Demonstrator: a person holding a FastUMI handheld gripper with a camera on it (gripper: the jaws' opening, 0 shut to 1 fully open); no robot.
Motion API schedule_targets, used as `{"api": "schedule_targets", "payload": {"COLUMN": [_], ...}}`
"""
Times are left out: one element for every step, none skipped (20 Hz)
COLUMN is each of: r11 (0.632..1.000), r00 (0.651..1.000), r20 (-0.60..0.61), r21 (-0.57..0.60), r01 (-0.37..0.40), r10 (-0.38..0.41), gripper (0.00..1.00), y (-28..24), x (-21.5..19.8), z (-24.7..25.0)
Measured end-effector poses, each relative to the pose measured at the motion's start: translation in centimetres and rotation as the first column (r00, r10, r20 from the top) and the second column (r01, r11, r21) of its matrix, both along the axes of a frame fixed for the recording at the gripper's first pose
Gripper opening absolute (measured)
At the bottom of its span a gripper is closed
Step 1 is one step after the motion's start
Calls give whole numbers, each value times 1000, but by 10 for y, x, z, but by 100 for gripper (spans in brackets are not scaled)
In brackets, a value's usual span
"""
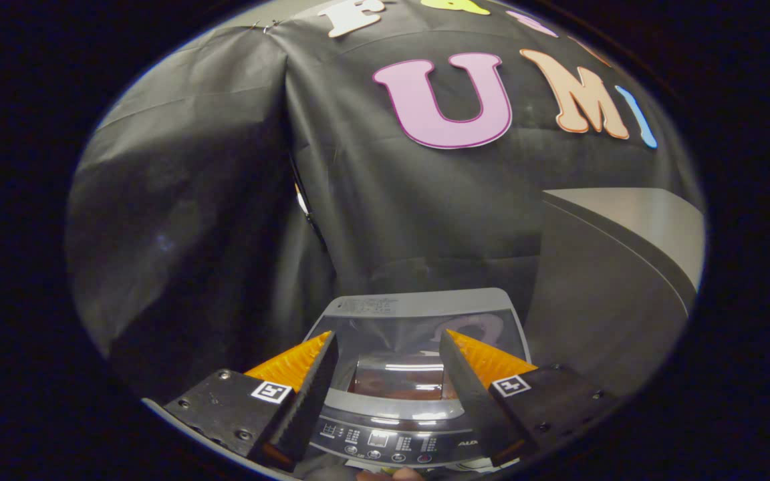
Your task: Put the clothes into the washing machine and then close the washing machine lid.
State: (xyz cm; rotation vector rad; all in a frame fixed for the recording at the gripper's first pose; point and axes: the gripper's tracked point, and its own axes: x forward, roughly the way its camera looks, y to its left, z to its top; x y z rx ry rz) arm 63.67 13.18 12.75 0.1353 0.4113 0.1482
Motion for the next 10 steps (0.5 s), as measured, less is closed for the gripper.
{"api": "schedule_targets", "payload": {"r11": [1000, 1000, 1000, 999, 999, 999, 999, 1000, 1000, 1000], "r00": [1000, 1000, 999, 998, 998, 997, 997, 996, 995, 994], "r20": [11, 27, 45, 57, 69, 75, 83, 93, 102, 111], "r21": [11, 20, 26, 32, 40, 40, 34, 29, 28, 28], "r01": [-1, -2, -2, -3, 1, 1, 2, 6, 6, 8], "r10": [0, 1, 1, 1, -4, -4, -5, -9, -9, -11], "gripper": [93, 93, 93, 93, 93, 93, 93, 93, 93, 93], "y": [0, 0, -1, -3, -4, -3, -4, -5, -3, -4], "x": [1, 2, 1, -2, -4, -6, -8, -9, -11, -11], "z": [0, 1, 6, 12, 15, 14, 15, 17, 15, 16]}}
